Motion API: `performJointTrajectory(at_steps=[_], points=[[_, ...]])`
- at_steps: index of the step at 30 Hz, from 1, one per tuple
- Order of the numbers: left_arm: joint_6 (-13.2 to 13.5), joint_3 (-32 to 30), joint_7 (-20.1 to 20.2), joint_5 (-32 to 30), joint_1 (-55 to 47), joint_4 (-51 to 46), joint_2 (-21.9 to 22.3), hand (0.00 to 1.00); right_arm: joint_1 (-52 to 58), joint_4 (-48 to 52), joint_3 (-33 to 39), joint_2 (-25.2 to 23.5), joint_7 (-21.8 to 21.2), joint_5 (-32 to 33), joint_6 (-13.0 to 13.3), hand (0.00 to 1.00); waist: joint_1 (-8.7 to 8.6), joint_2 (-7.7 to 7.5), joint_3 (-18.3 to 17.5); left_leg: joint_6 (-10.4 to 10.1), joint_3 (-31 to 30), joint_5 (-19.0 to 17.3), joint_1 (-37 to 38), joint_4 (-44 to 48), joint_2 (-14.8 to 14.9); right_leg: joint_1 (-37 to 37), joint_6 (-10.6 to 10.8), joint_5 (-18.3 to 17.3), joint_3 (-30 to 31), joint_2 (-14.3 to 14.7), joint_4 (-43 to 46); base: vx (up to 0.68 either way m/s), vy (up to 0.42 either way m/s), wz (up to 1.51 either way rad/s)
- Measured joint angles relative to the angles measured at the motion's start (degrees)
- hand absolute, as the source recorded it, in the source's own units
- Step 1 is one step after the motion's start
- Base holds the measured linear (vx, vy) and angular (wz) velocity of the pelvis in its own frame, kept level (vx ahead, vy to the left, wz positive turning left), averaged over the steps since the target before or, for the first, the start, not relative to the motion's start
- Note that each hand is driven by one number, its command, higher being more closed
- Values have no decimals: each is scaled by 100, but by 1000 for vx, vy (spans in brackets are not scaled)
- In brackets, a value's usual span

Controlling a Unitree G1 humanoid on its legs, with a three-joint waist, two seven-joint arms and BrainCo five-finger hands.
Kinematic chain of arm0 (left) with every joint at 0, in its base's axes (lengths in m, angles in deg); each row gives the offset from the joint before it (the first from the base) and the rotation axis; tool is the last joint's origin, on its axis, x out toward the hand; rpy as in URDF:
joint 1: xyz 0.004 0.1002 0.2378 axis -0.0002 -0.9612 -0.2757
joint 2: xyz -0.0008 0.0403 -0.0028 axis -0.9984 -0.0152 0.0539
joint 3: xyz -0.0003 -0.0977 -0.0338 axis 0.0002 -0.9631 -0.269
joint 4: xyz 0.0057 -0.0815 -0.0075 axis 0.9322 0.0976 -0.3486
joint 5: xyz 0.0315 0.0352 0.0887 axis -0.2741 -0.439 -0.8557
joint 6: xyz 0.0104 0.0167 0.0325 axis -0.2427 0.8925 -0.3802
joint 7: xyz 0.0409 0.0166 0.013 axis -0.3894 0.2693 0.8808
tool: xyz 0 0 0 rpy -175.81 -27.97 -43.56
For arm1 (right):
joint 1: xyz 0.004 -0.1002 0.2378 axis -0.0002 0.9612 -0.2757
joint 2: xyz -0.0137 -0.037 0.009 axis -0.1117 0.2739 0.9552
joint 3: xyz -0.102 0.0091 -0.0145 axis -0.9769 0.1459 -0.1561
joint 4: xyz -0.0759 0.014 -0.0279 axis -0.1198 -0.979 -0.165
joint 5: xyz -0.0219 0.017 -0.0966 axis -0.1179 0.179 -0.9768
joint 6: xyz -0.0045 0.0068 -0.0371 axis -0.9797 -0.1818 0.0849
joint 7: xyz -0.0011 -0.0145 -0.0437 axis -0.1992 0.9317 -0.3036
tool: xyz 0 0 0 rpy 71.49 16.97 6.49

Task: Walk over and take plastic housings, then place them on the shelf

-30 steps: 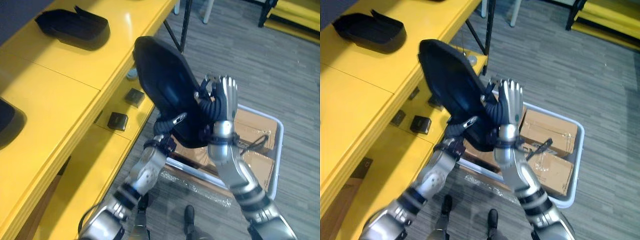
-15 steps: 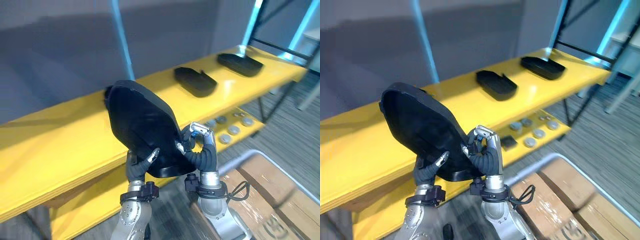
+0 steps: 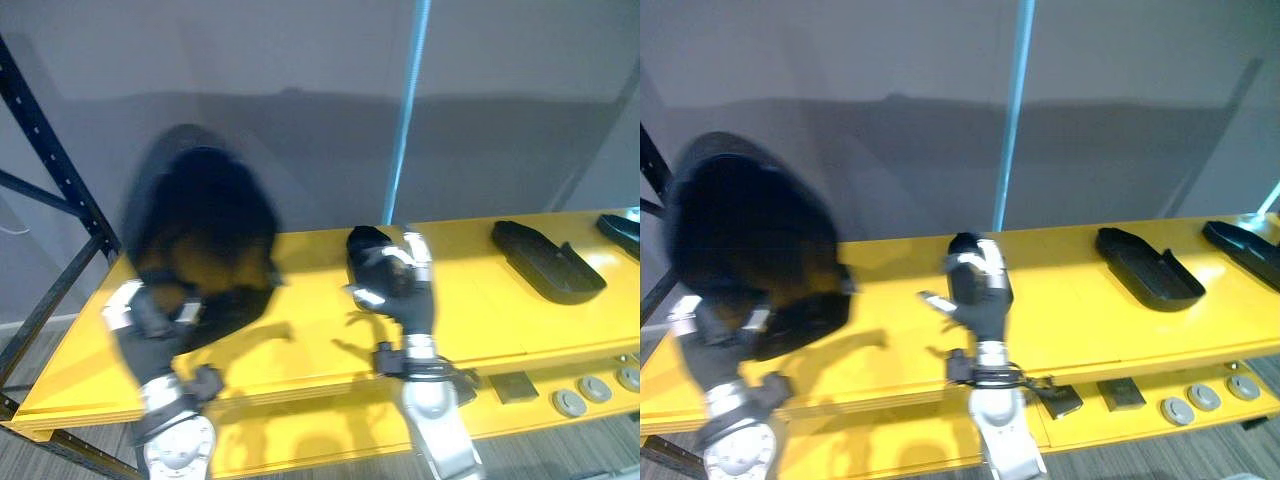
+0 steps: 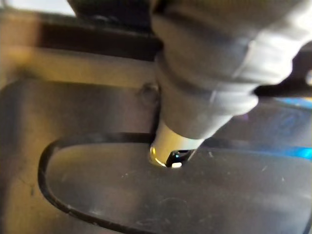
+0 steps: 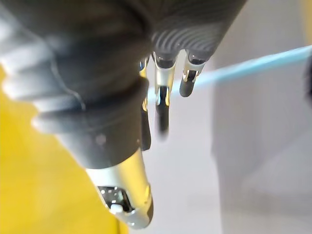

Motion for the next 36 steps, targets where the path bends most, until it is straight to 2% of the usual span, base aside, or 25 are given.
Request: performJointTrajectory(at_steps=[1,2,4,5,6,8,11,12,13,15,16,17,18,19,20,21,22,23,24,27,30,31,32,34,36], points=[[-38,-125,-15,-23,-99,51,-3,100,221,73,354,85,-128,422,30,0,-47,-8,9,-21,-172,-24,22,12,-25,-130,34,-47,284,330,-580,74,-18,84],[-45,-131,-12,-24,-132,79,-3,100,317,107,473,130,-219,659,79,0,-66,-13,13,-45,-262,-40,26,13,-47,-176,79,-75,466,493,-891,61,-40,79],[-55,-96,39,-19,-150,221,18,100,554,365,686,148,-608,1547,136,0,-191,-115,56,-134,-555,-56,91,5,-243,-214,116,-85,1254,917,-1889,61,-78,69],[-57,-86,54,-8,-151,241,31,100,590,433,678,139,-707,1737,149,0,-210,-160,51,-149,-594,-70,111,9,-323,-191,85,-48,1422,954,-2094,61,-125,54],[-54,-50,106,29,-165,293,136,100,708,551,696,169,-874,2024,246,0,-245,-149,45,-187,-657,-98,161,9,-393,-109,-54,117,1499,966,-2249,68,-124,27],[-34,-60,206,89,-240,289,236,100,785,587,745,145,-1008,2362,271,0,-233,-112,26,-239,-642,-135,205,-18,-303,51,-106,186,1459,1063,-2525,64,-110,3],[-29,-271,357,551,-177,446,233,100,810,739,804,170,-1208,2731,309,0,-250,-102,15,-293,-639,-134,80,-72,-134,194,-173,493,1425,1270,-3116,55,-84,-6],[-28,-328,406,828,-35,669,231,100,826,739,899,191,-1251,2763,311,0,-284,-103,17,-387,-598,-205,-6,-48,-114,206,-184,549,1371,1271,-3249,32,-26,12],[-30,-360,429,955,55,813,227,100,852,739,925,195,-1264,2786,311,0,-304,-107,20,-386,-469,-290,-46,-12,-79,206,-193,560,1328,1249,-3260,39,-15,29],[-27,-461,587,1515,468,1450,181,100,923,712,1024,288,-1271,2832,281,0,-360,-116,31,-656,552,-578,-382,647,199,220,-195,562,1245,1106,-3244,48,33,27],[-21,-453,663,1762,602,1691,105,100,933,712,1018,362,-1292,2860,248,0,-383,-123,34,-631,673,-747,-614,1144,250,218,-195,562,1228,1013,-3238,52,95,18],[-15,-419,774,2042,792,2054,-64,100,971,708,1013,418,-1321,2938,217,0,-476,-128,34,-676,700,-934,-995,1977,440,218,-191,564,1129,884,-3211,39,91,18],[-14,-408,820,2141,864,2233,-164,100,999,708,1009,418,-1327,2942,203,0,-520,-130,32,-741,691,-985,-1120,2291,588,217,-182,567,1111,822,-3194,78,165,18],[-17,-392,959,2491,995,2529,-368,100,1109,700,1007,405,-1331,2958,189,0,-636,-114,23,-900,523,-1052,-1282,2559,1022,213,-116,569,1110,680,-3138,79,171,5],[-17,-374,1015,2614,1033,2589,-417,100,1188,695,1012,412,-1329,2958,189,0,-661,-82,7,-912,375,-1038,-1267,2482,1160,213,-71,569,1126,660,-3117,123,303,-10],[-17,-284,1076,2825,1066,2620,-515,100,1381,675,1022,422,-1328,2957,189,0,-682,29,-60,-1039,-23,-748,-1117,2103,1447,224,124,533,1174,650,-3108,112,302,-19],[-13,-212,1118,2925,1080,2633,-573,100,1464,657,1031,426,-1329,2956,189,0,-678,79,-83,-1368,-304,-783,-1013,1930,1486,237,307,478,1219,625,-3093,149,455,-22],[-25,-62,1240,3091,1153,2724,-744,100,1579,520,1084,343,-1327,2922,154,0,-742,76,-95,-1513,-414,-1155,-804,1704,1331,269,481,456,1306,485,-3081,115,481,3],[-57,145,1375,3254,1278,2838,-976,100,1716,344,1124,92,-1324,2898,7,0,-828,-101,-116,-1429,-336,-1096,-735,1595,1025,276,550,588,1311,186,-3074,96,541,3],[-114,370,1651,3712,1278,2921,-1348,100,1887,232,1124,-64,-1333,2324,-274,0,-812,-155,-130,-1241,53,-976,-327,1184,690,163,602,1034,1554,-164,-3017,19,351,-34],[-113,480,1938,4220,1468,3146,-1931,100,1941,236,1138,-67,-1321,1586,-388,0,-815,-162,-133,-1021,459,-830,-368,895,636,-262,500,1461,1595,-167,-3075,-51,211,-61],[-181,705,2043,4435,1766,3529,-2156,100,2050,241,1170,-66,-1323,1277,-409,0,-906,-120,-84,-920,464,-750,-466,811,629,-320,610,1384,1643,-89,-3143,-105,86,-22],[-221,773,2089,4576,1855,3625,-2214,100,2076,242,1184,-65,-1322,1156,-423,0,-928,-116,-55,-909,459,-709,-472,777,635,-311,677,1311,1645,-31,-3140,-101,-11,-3],[-298,916,2163,4921,2057,3742,-2356,100,2100,275,1240,-43,-1314,949,-425,0,-940,-112,-24,-940,483,-609,-475,654,624,-273,585,1161,1605,37,-3315,-82,-86,-9],[-387,1147,2280,5277,2199,3789,-2675,100,2094,307,1216,47,-1304,899,-425,0,-957,-111,26,-1010,509,-426,-488,419,642,-227,671,1019,1628,91,-3624,-117,-163,-1]])
